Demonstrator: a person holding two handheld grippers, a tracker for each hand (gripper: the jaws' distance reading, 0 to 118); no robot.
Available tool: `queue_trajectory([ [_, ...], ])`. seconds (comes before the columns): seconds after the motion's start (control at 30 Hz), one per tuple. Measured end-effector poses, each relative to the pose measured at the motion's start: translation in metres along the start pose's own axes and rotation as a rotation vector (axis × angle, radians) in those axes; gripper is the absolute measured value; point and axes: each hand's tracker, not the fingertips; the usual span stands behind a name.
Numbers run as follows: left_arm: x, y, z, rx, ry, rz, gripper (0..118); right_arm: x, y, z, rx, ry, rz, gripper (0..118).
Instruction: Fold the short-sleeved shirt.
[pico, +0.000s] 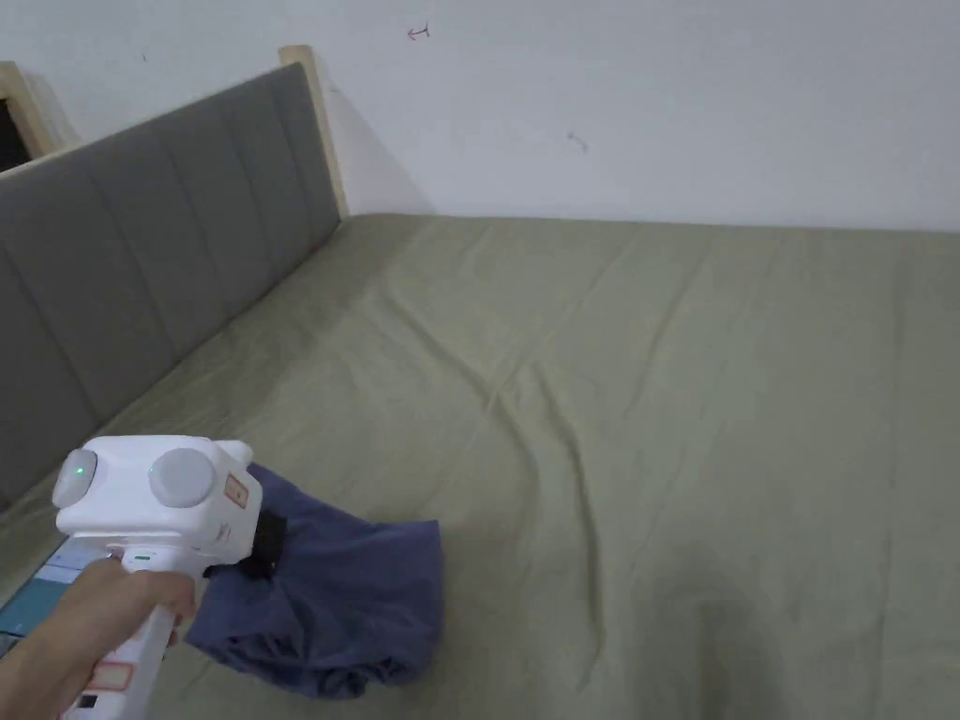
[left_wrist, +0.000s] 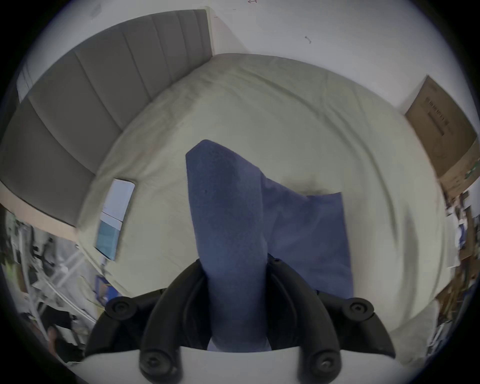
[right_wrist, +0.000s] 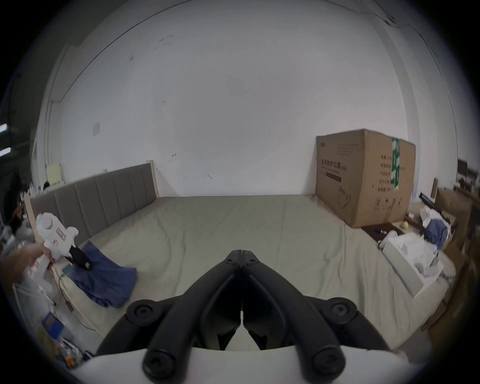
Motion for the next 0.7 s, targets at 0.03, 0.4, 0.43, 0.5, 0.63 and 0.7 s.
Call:
queue_trajectory([
  [0.03, -0.004, 0.003, -0.006, 0.000, 0.031, -0.016, 25, -0.002, 0.002, -0.003, -0.004, 0.005, 0.020, 0],
  [0.4, -0.029, 0.004, -0.051, 0.060, 0.377, -0.063, 75, -0.012, 0.001, -0.026, -0.049, 0.006, 0.066, 0],
  [0.43, -0.027, 0.002, -0.049, 0.078, 0.404, -0.074, 84, -0.011, 0.000, -0.027, -0.063, 0.011, 0.060, 0],
  [0.5, -0.024, -0.001, -0.042, 0.108, 0.442, -0.082, 100, -0.010, -0.003, -0.030, -0.085, 0.015, 0.050, 0],
  [0.63, -0.018, -0.011, 0.000, 0.240, 0.279, 0.032, 117, -0.003, -0.005, -0.027, -0.104, 0.031, 0.021, 0],
  [0.7, -0.005, -0.019, 0.025, 0.242, 0.150, 0.091, 116, 0.002, -0.003, -0.025, -0.111, 0.040, 0.016, 0],
])
